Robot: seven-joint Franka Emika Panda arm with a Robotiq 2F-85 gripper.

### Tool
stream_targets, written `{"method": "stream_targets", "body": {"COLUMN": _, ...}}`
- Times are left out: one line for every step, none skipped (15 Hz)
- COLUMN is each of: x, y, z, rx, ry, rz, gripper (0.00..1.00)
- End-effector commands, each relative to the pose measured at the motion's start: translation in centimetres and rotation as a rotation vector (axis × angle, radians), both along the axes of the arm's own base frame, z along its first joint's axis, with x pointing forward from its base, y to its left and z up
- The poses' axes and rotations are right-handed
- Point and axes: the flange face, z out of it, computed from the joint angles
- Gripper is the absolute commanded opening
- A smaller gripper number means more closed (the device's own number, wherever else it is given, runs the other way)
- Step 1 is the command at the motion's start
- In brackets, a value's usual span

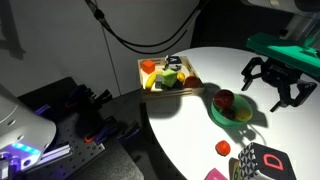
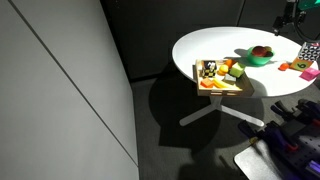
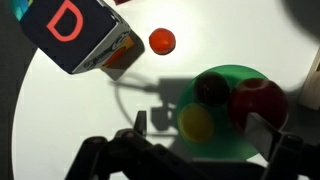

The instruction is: Pick up the yellow lemon toy from the table and put it in the green bowl

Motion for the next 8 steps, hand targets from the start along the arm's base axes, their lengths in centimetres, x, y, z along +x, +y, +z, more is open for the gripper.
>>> {"method": "stream_targets", "body": {"x": -3.0, "y": 1.3, "z": 2.5, "rx": 0.001, "ry": 0.051, "rz": 0.057, "gripper": 1.0}}
{"method": "stream_targets", "body": {"x": -3.7, "y": 1.7, "z": 3.0, "rx": -0.007, "ry": 0.066, "rz": 0.058, "gripper": 1.0}}
{"method": "stream_targets", "body": {"x": -4.3, "y": 2.1, "z": 3.5, "rx": -0.016, "ry": 0.079, "rz": 0.056, "gripper": 1.0}}
{"method": "stream_targets", "body": {"x": -4.9, "y": 2.6, "z": 4.0, "rx": -0.026, "ry": 0.087, "rz": 0.053, "gripper": 1.0}}
{"method": "stream_targets", "body": {"x": -5.4, "y": 3.0, "z": 4.4, "rx": -0.035, "ry": 0.092, "rz": 0.05, "gripper": 1.0}}
{"method": "stream_targets", "body": {"x": -5.9, "y": 3.6, "z": 5.0, "rx": -0.04, "ry": 0.094, "rz": 0.049, "gripper": 1.0}}
{"method": "stream_targets", "body": {"x": -6.4, "y": 4.2, "z": 5.4, "rx": -0.035, "ry": 0.091, "rz": 0.052, "gripper": 1.0}}
{"method": "stream_targets", "body": {"x": -6.9, "y": 4.8, "z": 5.9, "rx": -0.033, "ry": 0.086, "rz": 0.055, "gripper": 1.0}}
